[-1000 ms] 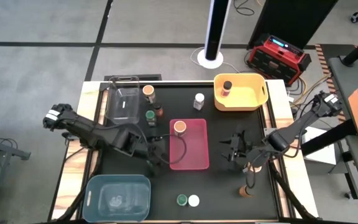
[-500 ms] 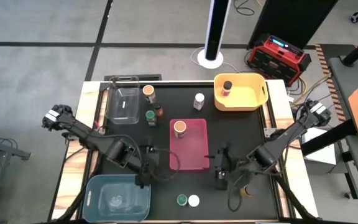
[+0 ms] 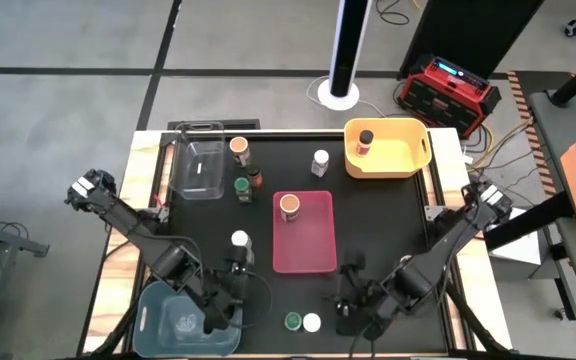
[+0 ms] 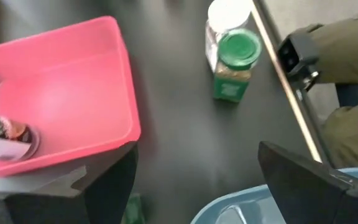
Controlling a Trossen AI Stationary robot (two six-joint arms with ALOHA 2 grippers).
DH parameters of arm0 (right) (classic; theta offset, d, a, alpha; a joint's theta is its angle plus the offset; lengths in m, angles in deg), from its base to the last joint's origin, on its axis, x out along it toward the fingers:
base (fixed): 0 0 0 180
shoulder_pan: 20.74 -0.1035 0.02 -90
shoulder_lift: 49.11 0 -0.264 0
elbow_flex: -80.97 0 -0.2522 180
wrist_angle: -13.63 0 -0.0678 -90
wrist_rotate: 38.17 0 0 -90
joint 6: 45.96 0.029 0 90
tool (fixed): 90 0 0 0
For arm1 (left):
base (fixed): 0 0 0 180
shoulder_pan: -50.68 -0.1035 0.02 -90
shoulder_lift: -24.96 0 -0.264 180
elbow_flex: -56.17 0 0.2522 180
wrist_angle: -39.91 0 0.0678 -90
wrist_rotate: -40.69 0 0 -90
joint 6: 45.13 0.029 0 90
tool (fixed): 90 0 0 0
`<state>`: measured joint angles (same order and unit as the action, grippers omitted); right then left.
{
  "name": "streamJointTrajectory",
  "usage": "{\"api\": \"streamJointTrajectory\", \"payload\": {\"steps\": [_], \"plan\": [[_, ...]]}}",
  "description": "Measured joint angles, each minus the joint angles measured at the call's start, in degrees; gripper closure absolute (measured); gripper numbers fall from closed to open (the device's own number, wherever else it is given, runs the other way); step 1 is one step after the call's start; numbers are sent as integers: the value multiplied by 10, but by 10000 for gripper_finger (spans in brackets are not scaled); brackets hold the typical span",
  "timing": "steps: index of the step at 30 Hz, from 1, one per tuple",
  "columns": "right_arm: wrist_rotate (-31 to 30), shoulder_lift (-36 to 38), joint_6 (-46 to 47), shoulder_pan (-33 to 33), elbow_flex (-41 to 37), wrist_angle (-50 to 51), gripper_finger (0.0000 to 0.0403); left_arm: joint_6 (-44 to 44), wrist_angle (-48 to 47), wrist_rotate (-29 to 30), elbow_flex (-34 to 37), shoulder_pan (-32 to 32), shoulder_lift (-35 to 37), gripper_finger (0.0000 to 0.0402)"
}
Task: Sort spices by type
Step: Put the bottom green seasoning bottle into the blue bin
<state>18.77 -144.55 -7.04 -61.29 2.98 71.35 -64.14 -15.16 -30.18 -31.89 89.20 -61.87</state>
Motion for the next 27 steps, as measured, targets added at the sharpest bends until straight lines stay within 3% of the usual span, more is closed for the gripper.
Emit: {"api": "streamJointTrajectory", "payload": {"steps": [8,19,22,27], "plan": [[36,-13,84,-42,15,23,204,12,47,14,0,22,0,86],[49,-3,291,-101,13,188,204,20,99,44,2,37,-2,86],[42,-3,290,-113,12,199,204,32,122,45,2,37,-9,86],[-23,-3,218,-124,12,203,204,39,151,45,2,31,-25,86]]}}
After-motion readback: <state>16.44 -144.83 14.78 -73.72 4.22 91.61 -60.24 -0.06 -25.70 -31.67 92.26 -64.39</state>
